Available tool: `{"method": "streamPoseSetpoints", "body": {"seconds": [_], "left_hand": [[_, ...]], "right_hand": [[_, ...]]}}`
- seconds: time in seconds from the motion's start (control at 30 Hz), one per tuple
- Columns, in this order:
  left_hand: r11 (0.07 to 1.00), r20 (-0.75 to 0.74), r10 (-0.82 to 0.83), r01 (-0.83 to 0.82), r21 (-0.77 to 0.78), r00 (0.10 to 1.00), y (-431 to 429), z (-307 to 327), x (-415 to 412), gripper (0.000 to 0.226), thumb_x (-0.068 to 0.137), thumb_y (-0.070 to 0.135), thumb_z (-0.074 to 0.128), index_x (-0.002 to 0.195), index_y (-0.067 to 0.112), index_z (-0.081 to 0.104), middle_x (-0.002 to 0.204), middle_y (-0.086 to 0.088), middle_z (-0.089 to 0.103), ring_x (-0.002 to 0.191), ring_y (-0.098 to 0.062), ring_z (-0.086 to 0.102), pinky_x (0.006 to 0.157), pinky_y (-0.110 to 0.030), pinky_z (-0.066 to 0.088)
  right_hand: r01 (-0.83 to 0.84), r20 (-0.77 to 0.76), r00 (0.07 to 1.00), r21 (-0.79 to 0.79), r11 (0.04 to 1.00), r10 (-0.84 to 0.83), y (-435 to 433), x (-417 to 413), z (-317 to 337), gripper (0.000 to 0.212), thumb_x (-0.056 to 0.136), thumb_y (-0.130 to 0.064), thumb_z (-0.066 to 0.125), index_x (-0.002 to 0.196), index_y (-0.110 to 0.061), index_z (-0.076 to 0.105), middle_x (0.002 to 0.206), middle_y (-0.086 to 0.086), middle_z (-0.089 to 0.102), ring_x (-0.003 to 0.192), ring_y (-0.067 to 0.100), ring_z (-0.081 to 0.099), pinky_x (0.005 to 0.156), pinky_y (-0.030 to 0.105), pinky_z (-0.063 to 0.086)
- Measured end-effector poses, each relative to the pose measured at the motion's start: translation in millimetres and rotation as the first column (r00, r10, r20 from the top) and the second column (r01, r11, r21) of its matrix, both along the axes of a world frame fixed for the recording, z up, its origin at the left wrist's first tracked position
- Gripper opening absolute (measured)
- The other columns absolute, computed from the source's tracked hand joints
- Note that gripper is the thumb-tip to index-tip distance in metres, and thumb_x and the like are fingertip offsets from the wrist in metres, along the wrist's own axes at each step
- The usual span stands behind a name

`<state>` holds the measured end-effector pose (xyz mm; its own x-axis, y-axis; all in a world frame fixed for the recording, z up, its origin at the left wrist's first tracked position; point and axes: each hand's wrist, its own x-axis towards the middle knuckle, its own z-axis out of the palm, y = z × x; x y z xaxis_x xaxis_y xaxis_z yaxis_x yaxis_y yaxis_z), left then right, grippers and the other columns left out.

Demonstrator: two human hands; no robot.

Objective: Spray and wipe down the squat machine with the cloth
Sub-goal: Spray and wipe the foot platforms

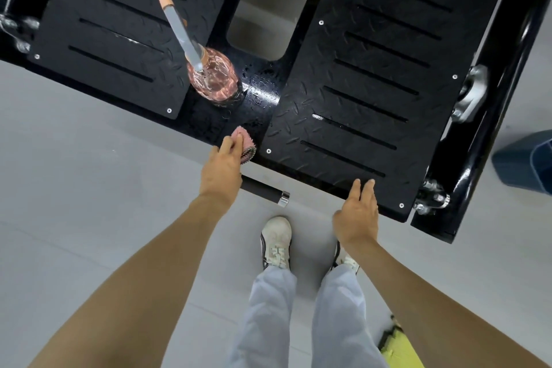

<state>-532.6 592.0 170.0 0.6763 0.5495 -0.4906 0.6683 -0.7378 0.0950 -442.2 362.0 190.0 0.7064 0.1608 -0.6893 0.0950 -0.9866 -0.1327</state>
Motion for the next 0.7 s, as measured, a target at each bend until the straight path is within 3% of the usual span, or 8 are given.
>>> {"method": "streamPoseSetpoints", "body": {"seconds": [0.17, 0.3, 0.37, 0.57, 0.7], "left_hand": [[0.994, -0.040, 0.110, -0.110, 0.016, 0.993, -55, 3, 4, 0.067, 0.089, 0.000, 0.048, 0.149, 0.007, 0.017, 0.141, -0.007, 0.030, 0.112, -0.025, 0.041, 0.080, -0.027, 0.049], [0.997, -0.116, 0.077, -0.080, -0.023, 0.990, -118, 8, 18, 0.072, 0.092, 0.002, 0.043, 0.150, 0.002, 0.000, 0.156, -0.007, 0.009, 0.121, -0.025, 0.035, 0.081, -0.026, 0.049], [0.996, -0.126, 0.071, -0.078, -0.052, 0.989, -147, 12, 30, 0.073, 0.092, 0.002, 0.043, 0.150, 0.000, -0.002, 0.155, -0.009, 0.011, 0.122, -0.026, 0.035, 0.084, -0.027, 0.049], [0.991, -0.137, -0.041, 0.023, -0.133, 0.990, -220, 21, 57, 0.070, 0.092, 0.005, 0.049, 0.148, -0.004, 0.007, 0.147, -0.011, 0.022, 0.118, -0.024, 0.038, 0.082, -0.026, 0.048], [0.967, -0.116, -0.133, 0.103, -0.235, 0.984, -272, 24, 71, 0.072, 0.088, 0.011, 0.058, 0.148, 0.003, 0.019, 0.144, -0.010, 0.022, 0.115, -0.024, 0.041, 0.077, -0.028, 0.049]], "right_hand": [[0.013, 0.049, 0.999, 0.087, 0.996, -0.017, -14, 1, -1, 0.075, 0.090, -0.002, 0.045, 0.152, -0.003, 0.003, 0.159, 0.013, -0.007, 0.147, 0.027, 0.000, 0.120, 0.039, 0.011], [-0.008, 0.066, 0.998, 0.069, 0.998, 0.003, -33, 1, -3, 0.075, 0.090, -0.003, 0.046, 0.151, -0.002, 0.004, 0.159, 0.016, -0.009, 0.147, 0.028, -0.005, 0.120, 0.040, 0.010], [0.023, 0.049, 0.998, 0.061, 0.998, -0.026, -40, 3, -2, 0.075, 0.090, -0.003, 0.046, 0.152, -0.003, 0.003, 0.158, 0.016, -0.009, 0.147, 0.028, -0.005, 0.120, 0.039, 0.009], [0.025, 0.027, 0.999, 0.103, 0.994, -0.028, -78, 21, 2, 0.074, 0.091, 0.000, 0.044, 0.152, -0.006, 0.003, 0.160, 0.010, -0.004, 0.148, 0.023, -0.002, 0.121, 0.036, 0.009], [0.089, -0.052, 0.996, 0.239, 0.967, -0.079, -104, 43, 12, 0.072, 0.091, -0.002, 0.044, 0.153, -0.014, 0.011, 0.161, 0.000, 0.004, 0.147, 0.016, 0.006, 0.118, 0.036, 0.022]]}}
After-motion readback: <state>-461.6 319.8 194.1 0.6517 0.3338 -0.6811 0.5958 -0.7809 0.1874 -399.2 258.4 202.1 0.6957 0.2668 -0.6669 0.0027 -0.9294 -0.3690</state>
